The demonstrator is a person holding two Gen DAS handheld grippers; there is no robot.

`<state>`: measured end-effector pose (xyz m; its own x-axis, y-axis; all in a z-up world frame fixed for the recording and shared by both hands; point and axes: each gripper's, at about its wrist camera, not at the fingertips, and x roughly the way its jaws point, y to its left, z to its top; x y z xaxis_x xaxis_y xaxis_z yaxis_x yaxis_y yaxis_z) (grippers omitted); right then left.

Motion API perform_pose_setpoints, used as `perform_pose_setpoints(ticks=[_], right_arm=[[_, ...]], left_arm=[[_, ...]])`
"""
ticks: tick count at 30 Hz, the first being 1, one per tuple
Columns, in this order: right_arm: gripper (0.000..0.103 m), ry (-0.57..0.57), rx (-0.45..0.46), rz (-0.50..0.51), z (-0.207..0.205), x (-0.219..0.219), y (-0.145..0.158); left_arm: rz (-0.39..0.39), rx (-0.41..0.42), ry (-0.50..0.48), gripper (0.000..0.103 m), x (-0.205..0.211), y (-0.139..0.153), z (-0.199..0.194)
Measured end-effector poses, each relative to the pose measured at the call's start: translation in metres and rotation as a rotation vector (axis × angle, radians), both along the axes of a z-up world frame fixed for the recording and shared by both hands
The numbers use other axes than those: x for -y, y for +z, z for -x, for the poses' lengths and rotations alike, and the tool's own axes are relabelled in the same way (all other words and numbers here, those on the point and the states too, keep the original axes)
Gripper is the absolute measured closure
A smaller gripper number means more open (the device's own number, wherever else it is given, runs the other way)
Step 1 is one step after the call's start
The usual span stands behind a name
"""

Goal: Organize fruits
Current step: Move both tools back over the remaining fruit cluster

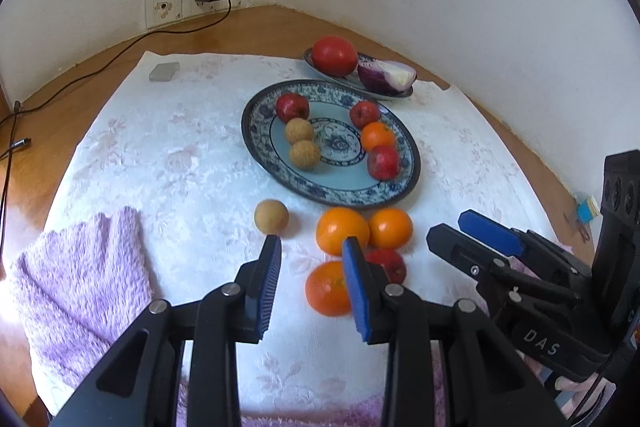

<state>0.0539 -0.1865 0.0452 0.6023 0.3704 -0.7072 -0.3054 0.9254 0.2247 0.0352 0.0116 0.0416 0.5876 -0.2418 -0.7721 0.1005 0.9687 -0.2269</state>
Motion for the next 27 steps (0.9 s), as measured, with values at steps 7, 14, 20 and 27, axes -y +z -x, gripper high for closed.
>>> perform_pose_setpoints(ticks=[7,14,20,27], right_arm=[[0.051,-0.015,0.004,-0.006,0.006,0.005,-0.001],[0.051,-0.025,0.0,-0.006,0.011,0.009,-0.004],[0.051,-0.031,-0.004,-0.01,0.013,0.012,-0.006],[0.051,-0.034,-0.011,-0.015,0.013,0.014,-0.01]], left_arm=[[-0.002,-0.002,-0.019,0.065,0.005,-0.003,0.009],[-0.013,-0.015,-0.044,0.064,0.012,-0.01,0.016],[-0.026,-0.029,-0.053,0.064,0.016,-0.018,0.016],[-0.037,-0.039,-0.054,0.064,0.019,-0.024,0.013]])
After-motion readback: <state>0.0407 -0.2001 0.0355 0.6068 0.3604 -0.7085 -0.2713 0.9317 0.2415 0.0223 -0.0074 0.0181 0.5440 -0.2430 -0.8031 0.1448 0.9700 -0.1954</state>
